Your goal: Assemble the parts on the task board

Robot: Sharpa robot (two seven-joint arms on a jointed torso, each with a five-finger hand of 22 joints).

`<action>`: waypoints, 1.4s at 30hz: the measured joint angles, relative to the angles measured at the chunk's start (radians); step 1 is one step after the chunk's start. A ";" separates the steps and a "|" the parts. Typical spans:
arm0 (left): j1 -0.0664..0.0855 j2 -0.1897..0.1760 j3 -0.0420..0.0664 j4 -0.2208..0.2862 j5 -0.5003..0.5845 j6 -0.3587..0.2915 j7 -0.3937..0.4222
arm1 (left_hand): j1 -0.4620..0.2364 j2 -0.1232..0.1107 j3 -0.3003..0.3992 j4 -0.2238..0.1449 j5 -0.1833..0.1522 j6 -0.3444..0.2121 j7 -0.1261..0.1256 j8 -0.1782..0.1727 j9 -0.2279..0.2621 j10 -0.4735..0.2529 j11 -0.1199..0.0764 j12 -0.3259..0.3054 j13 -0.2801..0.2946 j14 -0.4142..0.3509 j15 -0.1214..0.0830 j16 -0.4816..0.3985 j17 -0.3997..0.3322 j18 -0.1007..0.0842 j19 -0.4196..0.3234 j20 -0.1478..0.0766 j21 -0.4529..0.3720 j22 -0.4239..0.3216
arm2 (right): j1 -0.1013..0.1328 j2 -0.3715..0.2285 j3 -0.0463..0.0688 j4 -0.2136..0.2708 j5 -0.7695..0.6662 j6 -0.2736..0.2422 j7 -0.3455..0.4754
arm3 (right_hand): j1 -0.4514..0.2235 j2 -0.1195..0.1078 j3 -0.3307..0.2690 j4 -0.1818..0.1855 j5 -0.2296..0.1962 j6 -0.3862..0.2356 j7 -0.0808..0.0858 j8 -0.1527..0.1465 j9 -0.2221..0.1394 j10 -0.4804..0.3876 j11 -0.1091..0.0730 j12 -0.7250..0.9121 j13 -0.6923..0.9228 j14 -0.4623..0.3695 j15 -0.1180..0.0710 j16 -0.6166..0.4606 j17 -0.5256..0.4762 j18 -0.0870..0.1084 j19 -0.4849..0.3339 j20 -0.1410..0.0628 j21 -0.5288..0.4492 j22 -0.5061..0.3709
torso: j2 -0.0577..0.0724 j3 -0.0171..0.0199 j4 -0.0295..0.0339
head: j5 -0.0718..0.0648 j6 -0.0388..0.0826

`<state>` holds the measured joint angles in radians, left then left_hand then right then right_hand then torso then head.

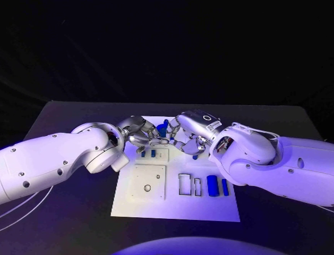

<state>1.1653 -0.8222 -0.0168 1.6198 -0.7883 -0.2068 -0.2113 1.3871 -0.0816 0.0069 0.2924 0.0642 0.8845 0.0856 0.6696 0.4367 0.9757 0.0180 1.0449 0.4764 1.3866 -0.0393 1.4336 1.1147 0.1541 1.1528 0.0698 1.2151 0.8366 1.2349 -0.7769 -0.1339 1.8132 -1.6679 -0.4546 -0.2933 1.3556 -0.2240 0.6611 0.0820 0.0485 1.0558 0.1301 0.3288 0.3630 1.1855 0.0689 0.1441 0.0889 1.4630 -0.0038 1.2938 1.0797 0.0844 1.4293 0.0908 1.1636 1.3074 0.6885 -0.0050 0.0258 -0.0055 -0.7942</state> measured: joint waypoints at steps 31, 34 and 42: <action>0.009 -0.143 0.032 -0.060 0.121 -0.024 0.055 | 0.023 -0.005 0.006 0.000 0.000 -0.025 0.007 0.000 -0.011 -0.026 0.011 0.000 0.001 -0.021 0.009 -0.011 -0.052 0.000 -0.044 0.004 -0.031 -0.066 | -0.049 0.041 -0.001 -0.024 -0.027 -0.003 0.008 | 0.000 0.000 -0.002 -0.007 0.000 0.000 0.000 0.000 0.003 0.007 0.000 -0.003 0.000 0.000 0.000 0.004 0.004 0.000 0.003 0.004 0.007 0.000 | -0.002 0.0003 0.0000 | 0.059 -0.024; 0.011 -0.145 0.033 -0.070 0.179 -0.040 0.089 | 0.023 -0.005 0.006 0.000 0.000 -0.053 0.023 -0.006 -0.021 -0.056 0.024 -0.017 -0.005 -0.070 0.021 -0.041 -0.125 0.000 -0.107 0.016 -0.085 -0.153 | -0.064 0.052 -0.002 -0.029 -0.032 -0.003 0.010 | 0.000 0.000 -0.003 -0.007 0.000 0.000 0.000 0.000 0.003 0.007 0.000 -0.003 0.000 0.000 0.000 0.004 0.004 0.000 0.003 0.004 0.007 0.000 | -0.002 0.0003 0.0000 | 0.075 -0.028; 0.013 -0.147 0.034 -0.081 0.327 -0.098 0.199 | 0.051 0.004 0.010 -0.004 0.000 -0.073 0.041 -0.010 -0.033 -0.077 0.038 -0.028 -0.016 -0.127 0.038 -0.076 -0.210 0.018 -0.163 0.030 -0.140 -0.234 | -0.104 0.076 -0.004 -0.049 -0.048 -0.003 0.017 | 0.000 0.000 0.000 -0.010 -0.001 0.000 0.000 0.000 0.003 0.007 0.000 -0.004 -0.001 0.000 0.000 0.004 0.004 0.000 0.003 0.004 0.007 0.000 | -0.001 -0.0015 -0.0001 | 0.111 -0.040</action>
<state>1.1780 -0.9689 0.0173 1.5391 -0.4614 -0.3049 -0.0124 1.4377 -0.0775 0.0170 0.2882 0.0642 0.8112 0.1265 0.6596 0.4040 0.8987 0.0556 1.0173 0.4607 1.2593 -0.0016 1.3580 0.9050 0.1726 0.9897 0.1000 1.0755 0.6029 1.1309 -0.7010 -0.1382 1.7646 -1.7160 -0.4578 -0.2761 1.3556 -0.2240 0.6611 0.0717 0.0479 1.0559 0.1301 0.3288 0.3662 1.1923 0.0685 0.1401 0.0876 1.4630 -0.0038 1.2977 1.0839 0.0844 1.4325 0.0947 1.1705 1.3076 0.6874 -0.0065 0.0257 0.1058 -0.8347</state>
